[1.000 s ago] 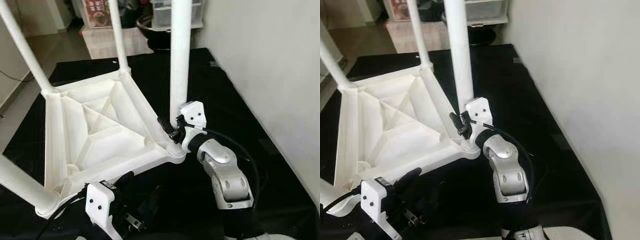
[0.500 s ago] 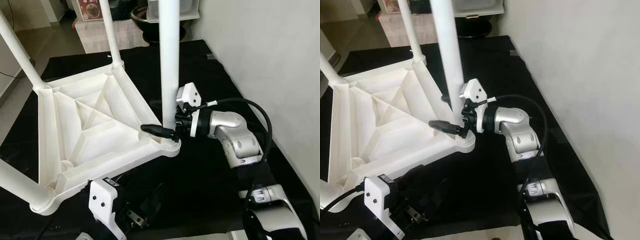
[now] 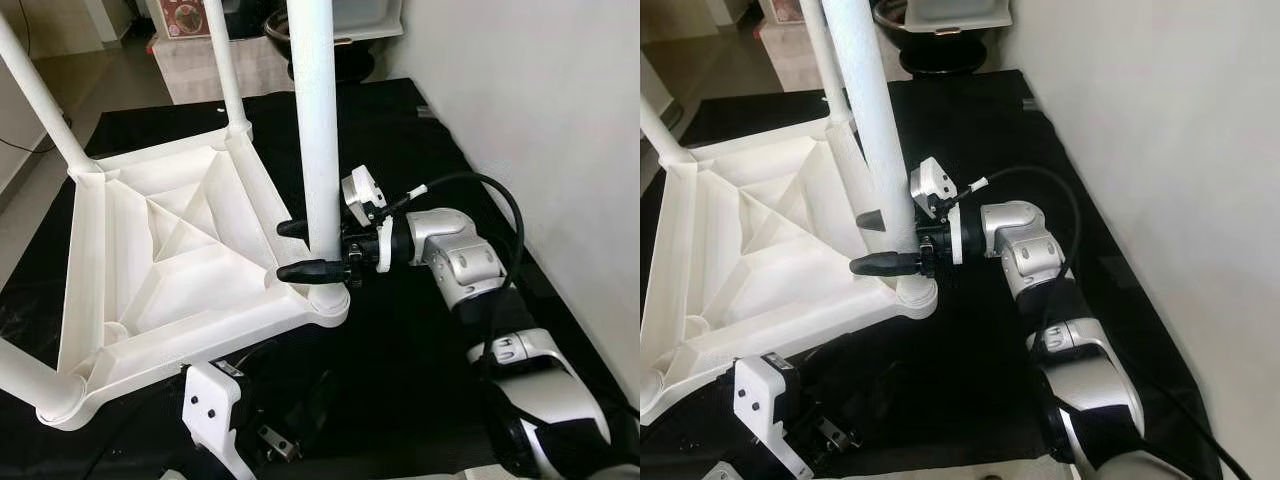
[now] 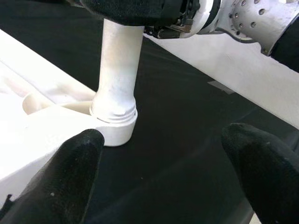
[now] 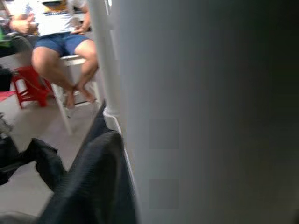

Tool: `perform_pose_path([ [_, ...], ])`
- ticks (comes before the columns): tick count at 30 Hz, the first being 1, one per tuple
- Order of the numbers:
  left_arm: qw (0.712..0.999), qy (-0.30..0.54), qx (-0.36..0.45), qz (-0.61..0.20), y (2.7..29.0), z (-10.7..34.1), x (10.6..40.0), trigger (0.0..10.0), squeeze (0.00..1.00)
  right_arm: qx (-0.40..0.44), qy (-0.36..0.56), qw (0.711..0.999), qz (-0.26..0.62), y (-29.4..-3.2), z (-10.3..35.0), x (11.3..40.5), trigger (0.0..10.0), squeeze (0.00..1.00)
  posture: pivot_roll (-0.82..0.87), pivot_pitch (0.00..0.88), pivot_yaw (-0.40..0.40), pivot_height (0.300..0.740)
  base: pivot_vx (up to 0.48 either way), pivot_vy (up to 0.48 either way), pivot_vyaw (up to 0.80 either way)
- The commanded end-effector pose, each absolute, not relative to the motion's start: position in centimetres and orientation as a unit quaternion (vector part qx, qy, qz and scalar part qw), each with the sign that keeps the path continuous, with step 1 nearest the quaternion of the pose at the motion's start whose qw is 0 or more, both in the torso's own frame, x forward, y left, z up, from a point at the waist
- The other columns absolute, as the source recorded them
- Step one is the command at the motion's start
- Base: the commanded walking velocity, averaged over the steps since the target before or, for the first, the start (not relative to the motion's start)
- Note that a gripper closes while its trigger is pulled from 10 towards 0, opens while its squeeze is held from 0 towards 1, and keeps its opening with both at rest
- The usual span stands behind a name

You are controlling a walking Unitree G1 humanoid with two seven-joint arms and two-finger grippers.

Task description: Building children table

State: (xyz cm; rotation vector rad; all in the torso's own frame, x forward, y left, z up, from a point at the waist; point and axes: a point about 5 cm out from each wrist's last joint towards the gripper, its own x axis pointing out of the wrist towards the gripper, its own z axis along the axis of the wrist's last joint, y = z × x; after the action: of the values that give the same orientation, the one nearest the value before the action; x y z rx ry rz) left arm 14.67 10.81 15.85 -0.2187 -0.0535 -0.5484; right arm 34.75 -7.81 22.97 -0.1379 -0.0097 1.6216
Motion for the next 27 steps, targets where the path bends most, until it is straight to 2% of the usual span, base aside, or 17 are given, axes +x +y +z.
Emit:
perform_pose_path([
  [1, 0.957, -0.024, -0.109, -0.269, 10.8, 16.0, 14.5, 10.0, 0.0, -0.062, -0.011, 0.671, 0.739, -7.2, 22.9, 34.5, 0.0, 0.0, 0.05, 0.146, 0.001, 0.74, 0.0, 0.0, 0.0],
  [5, 0.957, -0.025, -0.109, -0.269, 10.8, 16.0, 14.5, 10.0, 0.0, -0.064, -0.02, 0.689, 0.722, -7.6, 22.8, 34.5, 0.0, 0.0, 0.04, 0.147, -0.001, 0.74, 0.0, 0.0, 0.0],
  [6, 0.957, -0.026, -0.11, -0.269, 10.8, 16.0, 14.6, 10.0, 0.0, -0.064, -0.024, 0.711, 0.7, -7.8, 22.7, 34.5, 0.0, 0.0, 0.04, 0.148, -0.002, 0.74, 0.0, 0.0, 0.0],
  [7, 0.957, -0.026, -0.11, -0.269, 10.8, 16.0, 14.6, 10.0, 0.0, -0.064, -0.024, 0.711, 0.7, -7.8, 22.7, 34.5, 0.0, 0.0, 0.04, 0.148, -0.002, 0.74, 0.0, 0.0, 0.0],
  [8, 0.957, -0.026, -0.11, -0.269, 10.8, 16.0, 14.6, 10.0, 0.0, -0.052, -0.023, 0.749, 0.66, -8.0, 22.1, 34.5, 0.0, 0.0, 0.03, 0.146, -0.005, 0.74, 0.0, 0.0, 0.0],
  [9, 0.957, -0.026, -0.11, -0.269, 10.8, 16.0, 14.6, 10.0, 0.0, -0.052, -0.023, 0.749, 0.66, -8.0, 22.1, 34.5, 0.0, 0.0, 0.03, 0.146, -0.005, 0.74, 0.0, 0.0, 0.0],
  [10, 0.957, -0.027, -0.11, -0.269, 10.8, 16.0, 14.6, 10.0, 0.0, -0.044, -0.021, 0.786, 0.616, -8.2, 21.5, 34.3, 0.0, 0.0, 0.03, 0.146, -0.007, 0.74, 0.0, 0.0, 0.0],
  [11, 0.957, -0.028, -0.109, -0.267, 10.9, 16.0, 14.7, 10.0, 0.0, -0.026, -0.015, 0.867, 0.497, -8.0, 20.3, 34.1, 0.0, 0.0, 0.03, 0.148, -0.007, 0.74, 0.0, 0.0, 0.0],
  [12, 0.957, -0.028, -0.109, -0.267, 10.9, 16.0, 14.7, 10.0, 0.0, -0.026, -0.015, 0.867, 0.497, -8.0, 20.3, 34.1, 0.0, 0.0, 0.03, 0.148, -0.007, 0.74, 0.0, 0.0, 0.0],
  [13, 0.958, -0.029, -0.109, -0.265, 11.1, 16.0, 14.7, 10.0, 0.0, -0.038, 0.002, 0.923, 0.382, -8.6, 18.7, 32.8, 0.0, 0.0, 0.03, 0.156, 0.001, 0.74, 0.0, 0.0, 0.0],
  [14, 0.958, -0.03, -0.108, -0.264, 11.2, 16.1, 14.8, 10.0, 0.0, -0.042, 0.006, 0.945, 0.326, -8.9, 17.9, 31.3, 0.0, 0.0, 0.03, 0.156, 0.001, 0.74, 0.0, 0.0, 0.0],
  [17, 0.958, -0.03, -0.107, -0.263, 11.4, 15.9, 14.9, 10.0, 0.0, -0.048, 0.01, 0.948, 0.314, -8.3, 17.4, 29.8, 0.0, 0.0, 0.01, 0.136, 0.02, 0.74, 0.0, 0.0, 0.0],
  [23, 0.958, -0.028, -0.106, -0.266, 11.6, 15.7, 15.0, 10.0, 0.0, -0.056, 0.006, 0.939, 0.34, -7.4, 17.3, 29.9, 0.0, 0.0, 0.03, 0.131, 0.013, 0.74, 0.0, 0.0, 0.0],
  [25, 0.96, -0.028, -0.106, -0.258, 11.8, 15.7, 15.1, 10.0, 0.0, -0.057, 0.007, 0.927, 0.37, -6.8, 17.5, 30.0, 0.0, 0.0, 0.05, 0.124, 0.012, 0.74, 0.0, 0.0, 0.0],
  [26, 0.961, -0.028, -0.106, -0.252, 11.9, 15.7, 15.2, 10.0, 0.0, -0.057, 0.01, 0.923, 0.38, -6.6, 17.7, 30.0, 9.1, 0.0, 0.05, 0.123, 0.009, 0.74, 0.0, 0.0, 0.0],
  [27, 0.962, -0.03, -0.104, -0.25, 12.0, 15.7, 15.4, 10.0, 0.0, -0.057, 0.013, 0.918, 0.392, -6.5, 17.9, 30.1, 9.1, 0.0, 0.05, 0.122, 0.007, 0.74, 0.0, 0.0, 0.0],
])
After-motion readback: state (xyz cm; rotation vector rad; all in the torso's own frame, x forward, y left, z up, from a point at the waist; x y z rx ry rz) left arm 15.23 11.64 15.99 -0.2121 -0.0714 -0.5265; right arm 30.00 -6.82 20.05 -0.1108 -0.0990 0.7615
